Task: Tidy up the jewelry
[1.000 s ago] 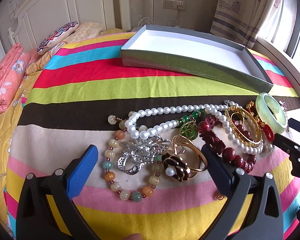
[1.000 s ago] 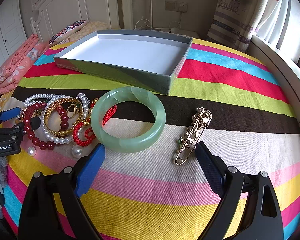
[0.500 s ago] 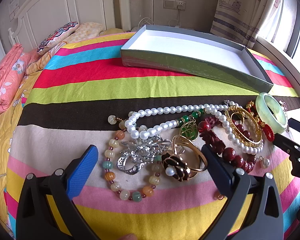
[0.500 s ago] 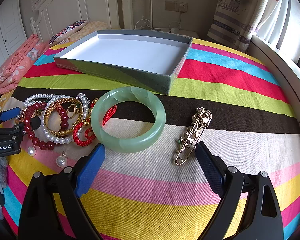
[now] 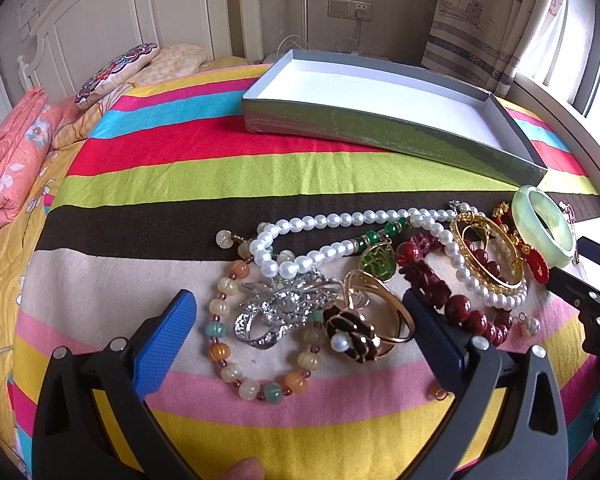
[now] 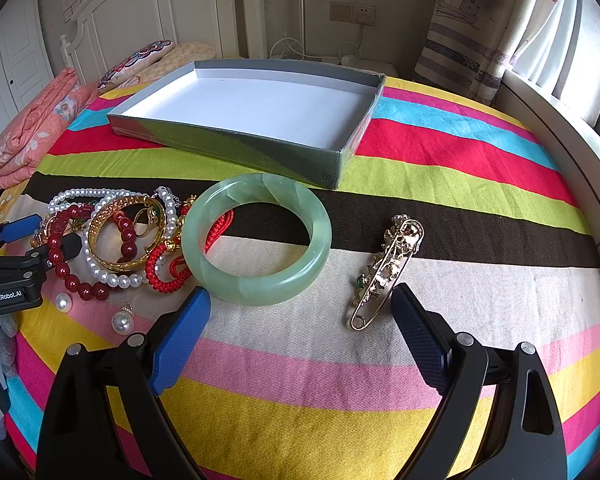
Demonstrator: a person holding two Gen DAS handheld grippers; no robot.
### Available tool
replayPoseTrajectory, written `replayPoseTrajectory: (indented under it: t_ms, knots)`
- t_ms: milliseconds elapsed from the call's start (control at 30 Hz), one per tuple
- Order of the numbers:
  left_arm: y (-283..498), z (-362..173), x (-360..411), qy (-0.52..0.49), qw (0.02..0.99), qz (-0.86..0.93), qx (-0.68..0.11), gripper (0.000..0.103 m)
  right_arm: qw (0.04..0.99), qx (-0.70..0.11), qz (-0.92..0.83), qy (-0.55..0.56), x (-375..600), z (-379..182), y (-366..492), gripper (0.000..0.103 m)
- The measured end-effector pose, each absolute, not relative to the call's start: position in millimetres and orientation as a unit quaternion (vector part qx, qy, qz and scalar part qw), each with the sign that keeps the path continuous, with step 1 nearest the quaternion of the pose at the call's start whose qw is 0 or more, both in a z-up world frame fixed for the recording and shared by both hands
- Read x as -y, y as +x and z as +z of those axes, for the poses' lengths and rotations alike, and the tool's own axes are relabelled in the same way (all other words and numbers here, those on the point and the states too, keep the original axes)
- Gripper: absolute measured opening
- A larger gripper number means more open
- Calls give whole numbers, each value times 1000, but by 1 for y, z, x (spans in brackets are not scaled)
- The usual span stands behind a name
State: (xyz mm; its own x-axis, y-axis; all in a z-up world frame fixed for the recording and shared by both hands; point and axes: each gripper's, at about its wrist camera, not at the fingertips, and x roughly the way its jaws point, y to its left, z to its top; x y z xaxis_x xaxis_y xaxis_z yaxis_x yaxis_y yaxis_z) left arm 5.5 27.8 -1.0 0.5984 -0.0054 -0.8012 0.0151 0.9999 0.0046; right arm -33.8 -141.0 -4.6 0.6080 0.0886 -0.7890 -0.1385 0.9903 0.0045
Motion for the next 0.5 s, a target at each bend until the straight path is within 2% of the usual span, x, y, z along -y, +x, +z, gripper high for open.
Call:
replayPoseTrajectory:
  t_ms: [500]
  knots:
    - [4, -2, -29, 5, 894, -2, -448, 101, 896, -439, 65, -28, 143, -4, -34, 88]
